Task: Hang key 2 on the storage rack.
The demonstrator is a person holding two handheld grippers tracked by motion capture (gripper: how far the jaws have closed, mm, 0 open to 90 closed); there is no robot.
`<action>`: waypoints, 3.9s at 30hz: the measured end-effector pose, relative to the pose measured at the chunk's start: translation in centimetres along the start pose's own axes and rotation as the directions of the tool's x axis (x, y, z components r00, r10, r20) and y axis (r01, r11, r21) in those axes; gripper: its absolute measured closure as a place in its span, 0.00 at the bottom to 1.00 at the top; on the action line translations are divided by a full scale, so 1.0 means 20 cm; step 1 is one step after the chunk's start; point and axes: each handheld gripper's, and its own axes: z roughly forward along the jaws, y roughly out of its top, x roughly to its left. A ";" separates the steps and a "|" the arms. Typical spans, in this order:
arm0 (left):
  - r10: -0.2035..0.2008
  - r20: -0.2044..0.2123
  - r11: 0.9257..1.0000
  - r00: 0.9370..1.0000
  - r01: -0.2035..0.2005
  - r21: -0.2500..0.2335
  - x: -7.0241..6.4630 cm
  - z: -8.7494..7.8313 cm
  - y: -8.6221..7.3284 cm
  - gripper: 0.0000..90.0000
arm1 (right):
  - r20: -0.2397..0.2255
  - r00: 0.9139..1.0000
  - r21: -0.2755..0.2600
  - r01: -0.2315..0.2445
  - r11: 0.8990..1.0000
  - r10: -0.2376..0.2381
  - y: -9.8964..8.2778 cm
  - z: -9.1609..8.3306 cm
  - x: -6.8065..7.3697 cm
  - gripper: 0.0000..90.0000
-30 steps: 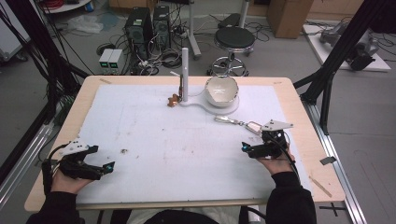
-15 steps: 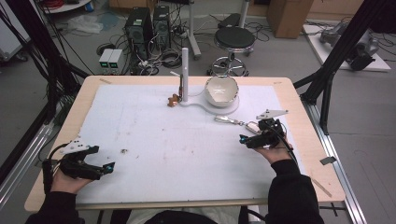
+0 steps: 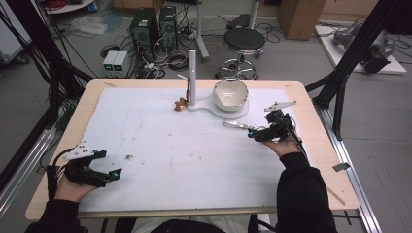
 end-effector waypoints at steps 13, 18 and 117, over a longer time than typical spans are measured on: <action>-0.010 0.043 1.000 0.999 0.010 -0.007 0.00 0.02 0.01 0.02 | 0.019 1.000 0.025 -0.018 1.000 0.018 0.09 0.03 -0.11 0.01; -0.010 0.044 1.000 0.999 0.011 -0.005 0.00 0.02 0.01 0.02 | 0.010 1.000 0.061 -0.003 0.998 0.002 0.13 0.05 -0.15 0.01; -0.028 0.042 0.998 0.999 0.030 -0.057 0.02 0.04 0.02 0.02 | -0.101 0.995 0.001 0.024 1.000 -0.023 0.37 -0.07 -0.02 0.84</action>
